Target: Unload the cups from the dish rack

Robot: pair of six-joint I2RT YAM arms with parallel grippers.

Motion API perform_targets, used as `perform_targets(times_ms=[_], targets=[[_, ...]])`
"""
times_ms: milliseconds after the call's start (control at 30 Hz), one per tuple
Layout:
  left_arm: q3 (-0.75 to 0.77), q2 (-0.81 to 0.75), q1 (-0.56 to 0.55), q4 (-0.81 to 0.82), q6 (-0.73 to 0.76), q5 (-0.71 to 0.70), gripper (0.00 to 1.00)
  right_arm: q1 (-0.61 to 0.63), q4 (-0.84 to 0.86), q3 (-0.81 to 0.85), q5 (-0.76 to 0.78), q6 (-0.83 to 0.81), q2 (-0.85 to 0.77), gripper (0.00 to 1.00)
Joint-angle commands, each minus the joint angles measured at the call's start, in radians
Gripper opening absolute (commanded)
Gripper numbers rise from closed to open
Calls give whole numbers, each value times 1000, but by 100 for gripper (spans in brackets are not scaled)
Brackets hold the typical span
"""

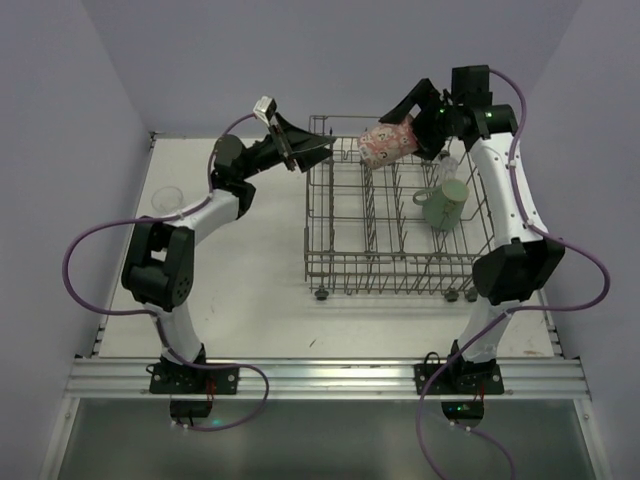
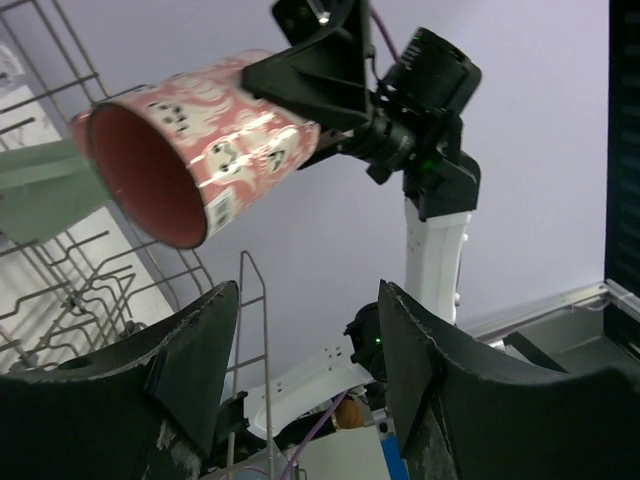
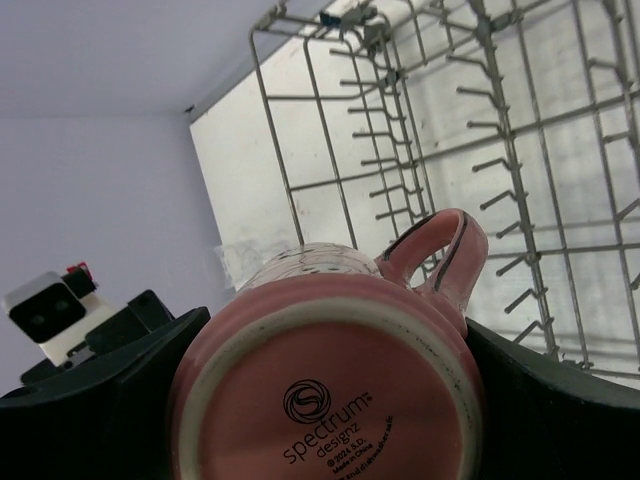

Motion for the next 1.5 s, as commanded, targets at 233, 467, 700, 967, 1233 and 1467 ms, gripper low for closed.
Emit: perform_targets(times_ms=[233,467,700,967,1233,1467], targets=[[57,30,-41,122,-64,-18,62,46,149,-91,-190,76,-115,0],[41,22,-41,99,-53,-20,61,45,143,-60,-196,81,-137,0],[55,27,-54,61,-36,-15,61,63,165,-77,-234,110,-145,0],[107,50,-80,52,-53,-23,61,110,218,-91,-263,139,-138,0],[135,74,-110,168,-145,-44,53,150,275,-97,-302,167,-112,0],[54,91,-112,367,-289,-104,28,157,320,-135,-357,197,-111,0]])
